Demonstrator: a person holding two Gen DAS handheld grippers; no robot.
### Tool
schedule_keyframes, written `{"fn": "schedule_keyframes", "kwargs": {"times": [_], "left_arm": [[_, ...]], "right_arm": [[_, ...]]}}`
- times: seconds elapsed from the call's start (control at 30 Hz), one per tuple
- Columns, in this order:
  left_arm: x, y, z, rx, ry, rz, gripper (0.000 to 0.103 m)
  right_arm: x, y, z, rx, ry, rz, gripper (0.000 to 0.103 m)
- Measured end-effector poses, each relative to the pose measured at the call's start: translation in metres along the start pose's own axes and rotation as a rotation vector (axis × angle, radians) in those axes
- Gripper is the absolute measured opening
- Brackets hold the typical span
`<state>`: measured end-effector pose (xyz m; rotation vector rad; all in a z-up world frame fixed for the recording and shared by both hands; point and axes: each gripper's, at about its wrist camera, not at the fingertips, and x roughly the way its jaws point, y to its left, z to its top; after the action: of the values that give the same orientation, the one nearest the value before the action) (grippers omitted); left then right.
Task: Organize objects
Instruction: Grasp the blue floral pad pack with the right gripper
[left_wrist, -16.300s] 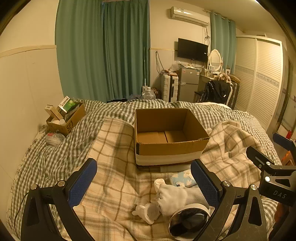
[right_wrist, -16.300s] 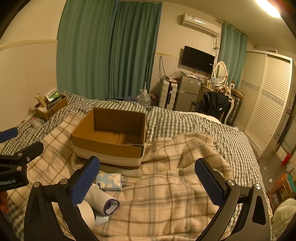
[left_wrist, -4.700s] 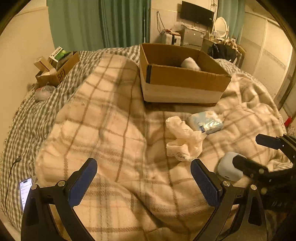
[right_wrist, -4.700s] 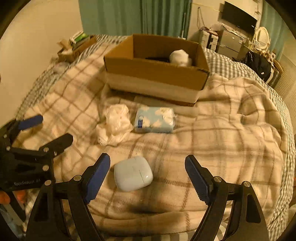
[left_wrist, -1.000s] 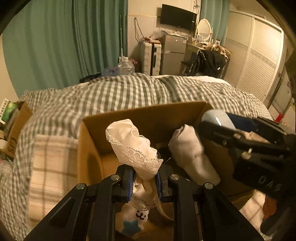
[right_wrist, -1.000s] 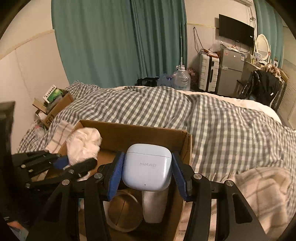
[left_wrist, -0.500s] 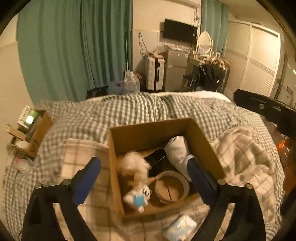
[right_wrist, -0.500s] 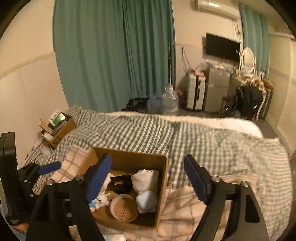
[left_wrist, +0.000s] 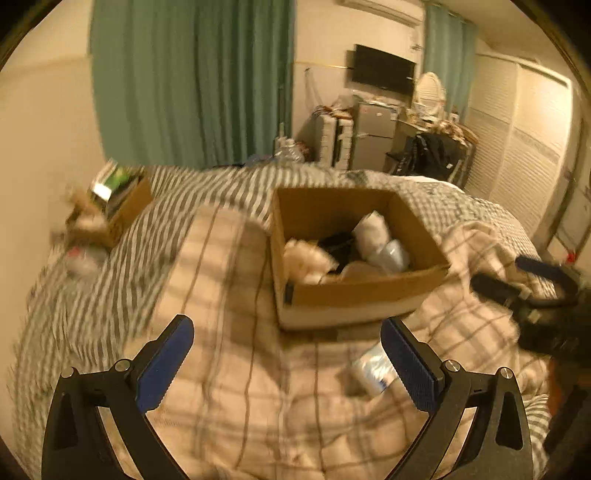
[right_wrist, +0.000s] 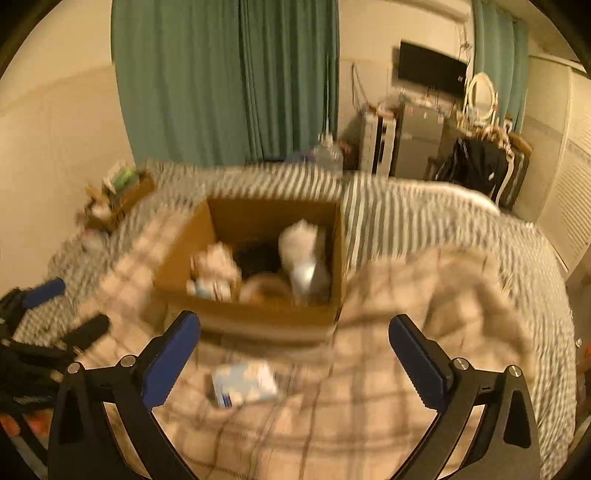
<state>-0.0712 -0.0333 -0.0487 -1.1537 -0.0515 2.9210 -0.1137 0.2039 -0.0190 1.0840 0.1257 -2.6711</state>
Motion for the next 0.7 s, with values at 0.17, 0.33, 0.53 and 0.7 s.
{"fn": "schedule_keyframes", "kwargs": {"times": [0.17, 0.33, 0.53, 0.7], "left_arm": [[0.033, 0.018, -0.035, -0.038, 0.078, 0.039, 0.103], [0.059, 0.029, -0.053, -0.053, 0.141, 0.075, 0.103], [0.072, 0.032, -0.059, -0.063, 0.172, 0.102, 0.103], [0.073, 0.031, -0.06, -0.054, 0.178, 0.117, 0.103]], "right_arm": [[0.054, 0.02, -0.042, -0.07, 0.122, 0.025, 0.102], [0.096, 0.033, -0.064, -0.082, 0.228, 0.096, 0.102], [0.132, 0.044, -0.079, -0.104, 0.33, 0.131, 0.102], [0.137, 0.041, -0.082, -0.092, 0.354, 0.145, 0.083]]}}
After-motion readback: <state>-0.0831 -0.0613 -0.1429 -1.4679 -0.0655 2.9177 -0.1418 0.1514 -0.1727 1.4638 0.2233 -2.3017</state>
